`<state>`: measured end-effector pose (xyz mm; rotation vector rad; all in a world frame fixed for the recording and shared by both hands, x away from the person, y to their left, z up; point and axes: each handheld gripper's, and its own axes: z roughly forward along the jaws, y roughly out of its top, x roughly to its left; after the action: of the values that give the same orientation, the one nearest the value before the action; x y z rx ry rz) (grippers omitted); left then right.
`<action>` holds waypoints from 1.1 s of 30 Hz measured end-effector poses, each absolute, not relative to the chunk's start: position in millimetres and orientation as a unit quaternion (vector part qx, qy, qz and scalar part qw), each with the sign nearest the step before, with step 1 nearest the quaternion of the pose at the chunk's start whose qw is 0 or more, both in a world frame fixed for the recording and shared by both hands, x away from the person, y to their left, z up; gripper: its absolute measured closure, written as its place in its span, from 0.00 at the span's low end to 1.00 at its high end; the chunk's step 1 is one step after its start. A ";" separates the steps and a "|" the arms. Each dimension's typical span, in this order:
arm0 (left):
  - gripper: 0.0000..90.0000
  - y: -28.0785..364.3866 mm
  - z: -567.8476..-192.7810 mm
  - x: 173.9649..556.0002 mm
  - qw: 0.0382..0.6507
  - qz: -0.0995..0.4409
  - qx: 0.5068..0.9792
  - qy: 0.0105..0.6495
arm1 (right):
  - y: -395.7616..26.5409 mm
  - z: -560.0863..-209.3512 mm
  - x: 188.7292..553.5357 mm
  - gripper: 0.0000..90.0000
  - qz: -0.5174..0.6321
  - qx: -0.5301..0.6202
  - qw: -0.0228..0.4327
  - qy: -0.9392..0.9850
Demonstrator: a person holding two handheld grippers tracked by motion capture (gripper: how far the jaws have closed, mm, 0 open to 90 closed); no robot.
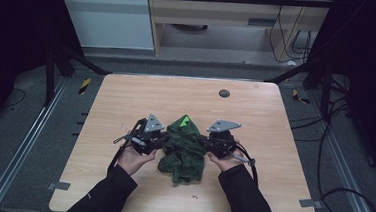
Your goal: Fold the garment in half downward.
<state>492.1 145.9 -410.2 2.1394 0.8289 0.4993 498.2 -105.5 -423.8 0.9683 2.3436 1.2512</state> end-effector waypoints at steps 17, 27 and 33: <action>0.93 148.3 -429.7 458.5 0.375 0.175 0.856 0.310 | -114.8 -438.9 469.0 0.98 0.445 0.321 0.124 0.827; 0.92 153.9 -447.2 441.7 0.359 0.158 0.867 0.307 | -115.3 -453.6 452.8 0.97 0.436 0.315 0.098 0.837; 0.91 154.7 -455.7 435.2 0.345 0.151 0.876 0.302 | -115.8 -460.9 445.5 0.96 0.427 0.319 0.086 0.842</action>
<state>435.2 154.7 -455.7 2.2736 0.7845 0.3913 445.5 -115.8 -460.9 0.9505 2.5084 1.2737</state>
